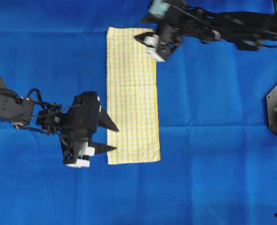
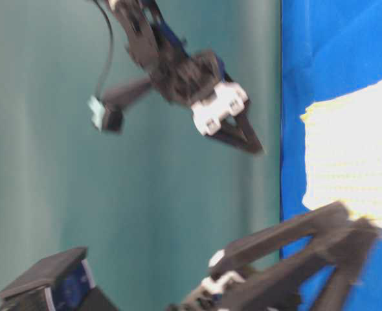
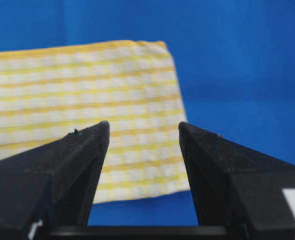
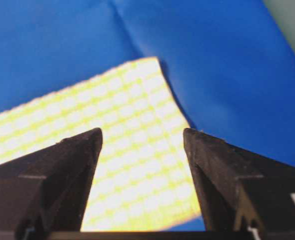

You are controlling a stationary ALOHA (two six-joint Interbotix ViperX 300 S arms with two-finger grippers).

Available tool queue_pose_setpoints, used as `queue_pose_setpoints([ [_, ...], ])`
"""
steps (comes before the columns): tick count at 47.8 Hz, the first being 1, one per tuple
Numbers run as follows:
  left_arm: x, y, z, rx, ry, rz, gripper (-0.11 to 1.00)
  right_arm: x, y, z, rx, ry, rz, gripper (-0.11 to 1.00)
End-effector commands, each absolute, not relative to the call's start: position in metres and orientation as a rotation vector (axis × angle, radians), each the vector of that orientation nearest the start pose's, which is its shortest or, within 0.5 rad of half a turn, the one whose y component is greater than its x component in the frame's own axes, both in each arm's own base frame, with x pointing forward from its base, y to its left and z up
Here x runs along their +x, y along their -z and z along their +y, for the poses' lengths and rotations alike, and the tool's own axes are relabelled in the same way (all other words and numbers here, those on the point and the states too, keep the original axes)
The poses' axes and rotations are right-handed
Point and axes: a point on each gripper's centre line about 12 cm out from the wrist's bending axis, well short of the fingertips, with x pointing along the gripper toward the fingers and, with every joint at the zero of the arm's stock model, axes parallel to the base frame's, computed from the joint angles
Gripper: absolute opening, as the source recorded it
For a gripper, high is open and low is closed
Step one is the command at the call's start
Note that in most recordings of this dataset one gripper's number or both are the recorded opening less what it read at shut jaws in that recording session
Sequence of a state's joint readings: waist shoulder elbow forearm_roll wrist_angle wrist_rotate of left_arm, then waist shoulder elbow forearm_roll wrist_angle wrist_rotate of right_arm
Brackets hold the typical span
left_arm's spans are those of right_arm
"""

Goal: Fold the yellow towel.
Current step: 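Lay the strip down vertically, open both grippers, and withdraw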

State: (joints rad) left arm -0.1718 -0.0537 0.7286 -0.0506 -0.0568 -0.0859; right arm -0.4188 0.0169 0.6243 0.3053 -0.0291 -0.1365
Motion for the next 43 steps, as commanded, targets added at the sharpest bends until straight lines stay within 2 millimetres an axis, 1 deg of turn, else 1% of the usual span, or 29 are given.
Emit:
queue_pose_setpoints([
  [1,0.366,-0.195,-0.049,-0.087,0.093,0.568,0.5,0.35,-0.202,-0.158,0.275,0.473,0.492,0.66],
  [12,0.35,-0.201,0.001,-0.123,-0.04,0.534,0.5,0.301,-0.206,-0.139,0.269,0.497,0.422,0.66],
  [17,0.343,-0.202,0.018,-0.126,-0.085,0.519,0.55,0.288,-0.207,-0.13,0.264,0.491,0.407,0.66],
  [20,0.339,-0.202,0.026,-0.117,-0.104,0.513,0.58,0.284,-0.207,-0.125,0.261,0.482,0.402,0.66],
  [25,0.335,-0.202,0.036,-0.115,-0.13,0.505,0.63,0.28,-0.207,-0.117,0.256,0.462,0.402,0.66],
  [29,0.333,-0.2,0.042,-0.12,-0.148,0.504,0.65,0.28,-0.207,-0.114,0.254,0.453,0.402,0.66],
  [37,0.333,-0.198,0.052,-0.125,-0.178,0.508,0.65,0.286,-0.206,-0.118,0.25,0.459,0.403,0.66],
  [43,0.336,-0.198,0.066,-0.122,-0.212,0.497,0.67,0.294,-0.205,-0.128,0.255,0.481,0.408,0.66],
])
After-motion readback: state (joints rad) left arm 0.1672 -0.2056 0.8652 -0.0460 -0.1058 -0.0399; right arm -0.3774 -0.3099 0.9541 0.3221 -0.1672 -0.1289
